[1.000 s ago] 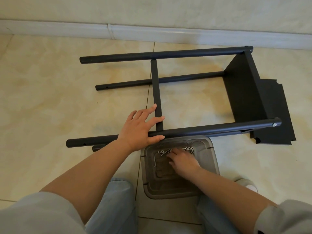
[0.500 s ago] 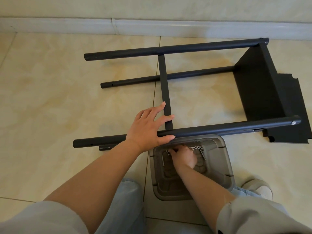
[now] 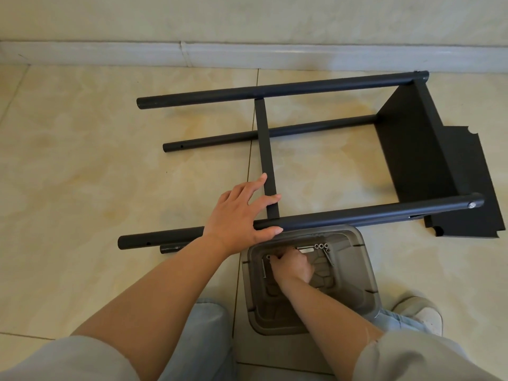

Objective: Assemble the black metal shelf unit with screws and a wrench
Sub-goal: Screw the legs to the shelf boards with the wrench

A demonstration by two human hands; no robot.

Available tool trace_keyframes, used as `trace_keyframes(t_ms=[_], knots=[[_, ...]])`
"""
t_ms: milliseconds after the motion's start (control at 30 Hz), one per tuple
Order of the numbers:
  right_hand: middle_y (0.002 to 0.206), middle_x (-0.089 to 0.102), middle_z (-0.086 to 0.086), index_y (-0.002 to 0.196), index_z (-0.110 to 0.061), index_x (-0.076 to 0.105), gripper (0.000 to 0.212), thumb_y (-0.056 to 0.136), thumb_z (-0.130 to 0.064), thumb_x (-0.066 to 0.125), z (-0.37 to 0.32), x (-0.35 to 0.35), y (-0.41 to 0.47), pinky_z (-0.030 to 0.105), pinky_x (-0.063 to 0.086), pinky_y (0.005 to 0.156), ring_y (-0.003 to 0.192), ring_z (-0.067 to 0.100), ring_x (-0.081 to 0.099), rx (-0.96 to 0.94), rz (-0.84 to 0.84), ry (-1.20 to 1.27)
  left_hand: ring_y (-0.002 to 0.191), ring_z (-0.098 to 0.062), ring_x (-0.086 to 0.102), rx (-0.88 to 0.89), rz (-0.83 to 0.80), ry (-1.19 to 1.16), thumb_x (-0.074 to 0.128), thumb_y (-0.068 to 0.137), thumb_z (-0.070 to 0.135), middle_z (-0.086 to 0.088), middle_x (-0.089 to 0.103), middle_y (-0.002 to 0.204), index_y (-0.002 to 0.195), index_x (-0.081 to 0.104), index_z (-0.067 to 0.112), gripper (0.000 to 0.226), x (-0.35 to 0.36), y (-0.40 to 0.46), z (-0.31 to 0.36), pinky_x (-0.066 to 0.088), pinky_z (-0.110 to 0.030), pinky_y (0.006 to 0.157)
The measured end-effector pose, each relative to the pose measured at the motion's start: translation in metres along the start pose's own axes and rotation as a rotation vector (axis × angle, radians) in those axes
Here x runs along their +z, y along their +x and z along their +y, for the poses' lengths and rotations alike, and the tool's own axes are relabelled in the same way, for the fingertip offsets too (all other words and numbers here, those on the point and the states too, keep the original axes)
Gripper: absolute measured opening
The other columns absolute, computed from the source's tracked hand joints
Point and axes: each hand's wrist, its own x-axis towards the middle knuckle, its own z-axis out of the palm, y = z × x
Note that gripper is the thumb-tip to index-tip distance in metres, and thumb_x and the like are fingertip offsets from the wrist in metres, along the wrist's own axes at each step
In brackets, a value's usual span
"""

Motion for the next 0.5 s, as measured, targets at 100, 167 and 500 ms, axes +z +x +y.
trace_keyframes(t_ms=[100, 167, 500], knots=[[0.095, 0.062, 0.001, 0.099, -0.013, 0.062, 0.019, 0.094, -0.028, 0.051, 0.003, -0.009, -0.004, 0.025, 0.044, 0.08, 0.095, 0.018, 0.061, 0.06, -0.076, 0.205, 0.143, -0.016, 0.008, -0.007, -0.004, -0.002, 0.04, 0.086, 0.067, 0.01, -0.003, 0.158, 0.143, 0.024, 0.046, 0.063, -0.001, 0.0, 0.0, 0.014, -0.038, 0.115], [0.103, 0.063, 0.004, 0.105, -0.01, 0.063, 0.025, 0.095, -0.028, 0.048, 0.0, -0.02, -0.009, 0.024, 0.042, 0.079, 0.1, 0.021, 0.059, 0.077, -0.16, 0.253, 0.143, -0.016, 0.008, -0.012, -0.008, 0.01, 0.039, 0.085, 0.068, 0.01, -0.004, 0.158, 0.143, 0.023, 0.047, 0.064, -0.001, 0.0, 0.0, 0.014, -0.038, 0.115], [0.079, 0.049, -0.003, 0.084, -0.019, 0.049, 0.025, 0.102, -0.022, 0.031, -0.009, -0.112, -0.059, 0.021, 0.037, 0.06, 0.07, 0.007, 0.046, -0.474, -0.45, 0.231, 0.143, -0.017, 0.011, -0.008, 0.006, 0.024, 0.035, 0.083, 0.073, 0.009, -0.002, 0.158, 0.143, 0.022, 0.047, 0.067, 0.001, -0.001, -0.001, 0.015, -0.037, 0.115]])
